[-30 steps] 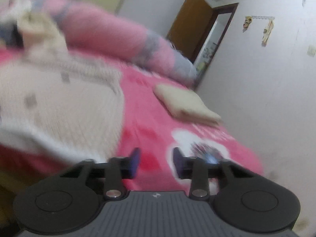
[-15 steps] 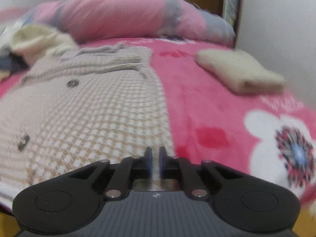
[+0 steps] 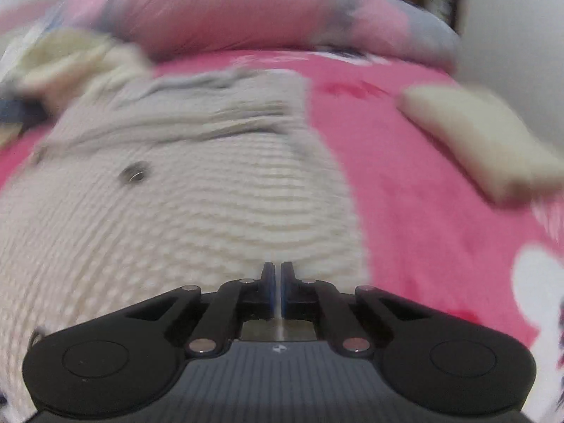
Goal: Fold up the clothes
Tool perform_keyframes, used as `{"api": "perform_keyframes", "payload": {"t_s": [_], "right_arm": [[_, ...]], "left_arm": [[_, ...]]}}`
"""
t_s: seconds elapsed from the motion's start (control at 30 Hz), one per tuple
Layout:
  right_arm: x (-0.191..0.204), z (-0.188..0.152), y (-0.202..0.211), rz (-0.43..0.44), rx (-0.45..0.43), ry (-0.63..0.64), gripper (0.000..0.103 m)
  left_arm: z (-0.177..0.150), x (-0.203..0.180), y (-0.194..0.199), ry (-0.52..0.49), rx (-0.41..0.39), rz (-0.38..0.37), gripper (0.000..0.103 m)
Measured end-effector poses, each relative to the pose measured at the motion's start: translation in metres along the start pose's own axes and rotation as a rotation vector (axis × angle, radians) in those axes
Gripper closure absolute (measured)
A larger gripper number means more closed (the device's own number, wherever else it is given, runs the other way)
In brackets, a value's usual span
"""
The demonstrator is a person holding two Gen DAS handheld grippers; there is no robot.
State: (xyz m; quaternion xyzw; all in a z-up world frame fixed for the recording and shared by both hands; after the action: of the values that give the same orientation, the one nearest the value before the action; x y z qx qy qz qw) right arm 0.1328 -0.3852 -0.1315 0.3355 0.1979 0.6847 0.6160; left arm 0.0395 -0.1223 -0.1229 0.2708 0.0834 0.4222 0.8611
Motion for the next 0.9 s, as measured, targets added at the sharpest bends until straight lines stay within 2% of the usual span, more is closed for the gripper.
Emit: {"api": "perform_keyframes", "payload": {"t_s": [0.07,0.13,0.23,0.33,0.4,0.47,0.6,0.67,0.77,0.83,0.9], "right_arm": [[-0.028,0.009,0.011,-0.009,-0.02,-0.175,0.102],[-0.031,0.018,0.016,0.01,-0.046,-0.234,0.1],[0.002,0.031,0.005,0.09,-0.04,-0.172,0.099],[0.035,0.035,-0.029,0.199,0.018,-0.121,0.099],[0.033,0.037,-0.047,0.198,0.039,-0.114,0.101],[0.018,0.046,-0.055,0.161,0.014,-0.118,0.102],[-0.032,0.057,-0.031,-0.071,-0.051,-0.23,0.101],[-0.024,0.054,-0.014,-0.037,-0.066,-0.248,0.099],[0.021,0.039,0.003,0.08,-0.054,-0.157,0.096],[0.05,0.021,0.005,0.19,-0.012,-0.114,0.08],[0.056,0.002,0.002,0.187,0.037,-0.1,0.078]], "left_arm": [[-0.001,0.001,0.0,0.007,-0.002,-0.009,0.075],[-0.001,0.002,0.001,0.013,-0.002,-0.017,0.075],[-0.001,0.002,0.001,0.013,-0.001,-0.024,0.075],[-0.001,0.001,0.001,0.016,0.002,-0.019,0.075],[-0.001,0.001,0.001,0.018,0.002,-0.013,0.075],[-0.001,0.001,0.001,0.024,-0.002,-0.012,0.075],[-0.002,0.003,0.002,0.04,-0.009,-0.026,0.075],[-0.002,0.004,0.002,0.045,-0.012,-0.038,0.075],[-0.002,0.006,0.001,0.064,-0.012,-0.052,0.075],[-0.002,0.007,0.001,0.079,-0.011,-0.057,0.075],[-0.001,0.007,0.001,0.093,-0.005,-0.055,0.075]]}}
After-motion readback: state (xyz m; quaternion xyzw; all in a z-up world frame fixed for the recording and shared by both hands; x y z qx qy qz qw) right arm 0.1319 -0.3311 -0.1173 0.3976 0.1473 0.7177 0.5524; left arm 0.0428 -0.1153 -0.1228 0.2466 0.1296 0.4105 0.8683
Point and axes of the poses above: each gripper's, at about its wrist camera, not at the fingertips, and y roughly against the way its jaws point, x to its left, z to its top, the point moved 10 cm from there along -y, roughly the way its jaws point, and after that the axes turned 9 degrees about z, right-handed, at the moved point
